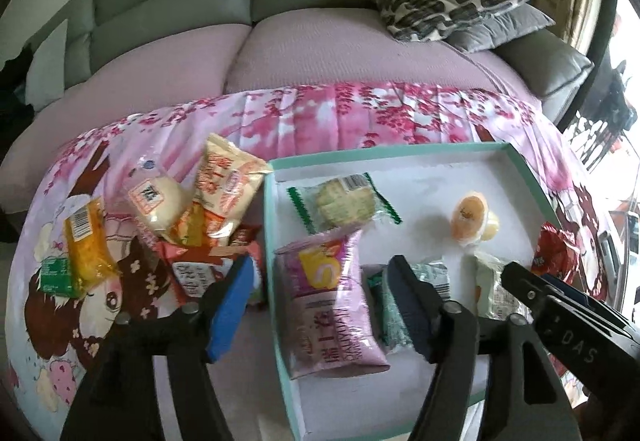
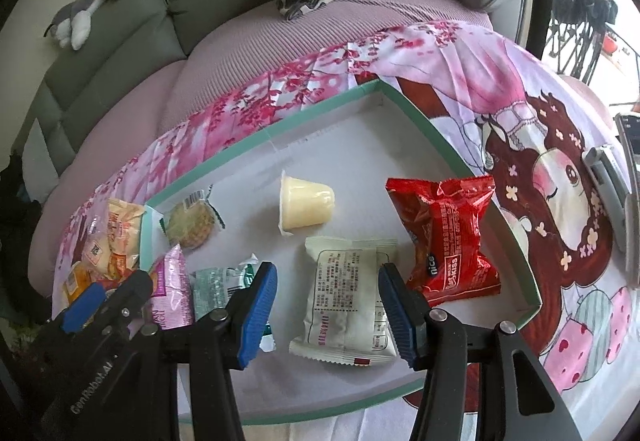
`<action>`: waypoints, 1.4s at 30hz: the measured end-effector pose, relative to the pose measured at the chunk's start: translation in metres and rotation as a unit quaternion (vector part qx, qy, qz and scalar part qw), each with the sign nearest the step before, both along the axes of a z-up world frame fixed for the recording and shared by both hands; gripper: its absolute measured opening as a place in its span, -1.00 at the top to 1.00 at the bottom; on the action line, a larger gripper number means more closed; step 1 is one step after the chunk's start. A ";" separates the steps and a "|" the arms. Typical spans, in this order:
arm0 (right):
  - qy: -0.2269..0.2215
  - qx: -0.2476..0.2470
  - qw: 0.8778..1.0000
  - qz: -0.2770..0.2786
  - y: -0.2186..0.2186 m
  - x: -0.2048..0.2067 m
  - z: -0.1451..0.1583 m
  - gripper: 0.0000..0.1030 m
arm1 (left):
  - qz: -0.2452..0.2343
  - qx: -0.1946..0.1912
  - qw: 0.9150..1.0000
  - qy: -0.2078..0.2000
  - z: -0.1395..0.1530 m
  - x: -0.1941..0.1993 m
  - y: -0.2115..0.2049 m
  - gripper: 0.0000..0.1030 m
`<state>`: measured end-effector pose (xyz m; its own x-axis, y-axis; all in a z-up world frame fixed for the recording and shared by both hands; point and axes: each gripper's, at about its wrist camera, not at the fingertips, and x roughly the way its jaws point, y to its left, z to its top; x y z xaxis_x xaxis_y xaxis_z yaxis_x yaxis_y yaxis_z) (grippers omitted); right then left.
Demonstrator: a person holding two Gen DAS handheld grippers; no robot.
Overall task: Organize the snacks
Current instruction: 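Lower both packets into the tray and open both grippers, then move both tools back over the snack pile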
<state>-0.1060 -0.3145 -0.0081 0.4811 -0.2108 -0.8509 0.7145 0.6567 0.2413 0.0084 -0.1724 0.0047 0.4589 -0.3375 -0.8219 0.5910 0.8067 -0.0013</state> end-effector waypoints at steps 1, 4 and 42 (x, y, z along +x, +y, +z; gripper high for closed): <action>0.001 -0.004 1.000 0.002 0.001 0.001 0.002 -0.13 | 0.006 -0.002 1.000 0.000 0.001 0.002 0.003 -0.54; 0.009 -0.011 1.000 0.019 0.007 0.006 0.002 -0.28 | 0.030 -0.002 1.000 -0.003 0.004 0.007 0.014 -0.71; -0.062 -0.070 0.986 0.138 0.098 0.060 0.015 -1.00 | 0.342 -0.015 0.939 -0.018 0.021 0.093 0.230 -0.92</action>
<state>-0.0465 -0.2163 0.0071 0.6356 -0.1674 -0.7536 0.4739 0.8552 0.2097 0.1011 0.0576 0.0255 0.6040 0.0241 -0.7966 -0.0657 0.9976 -0.0197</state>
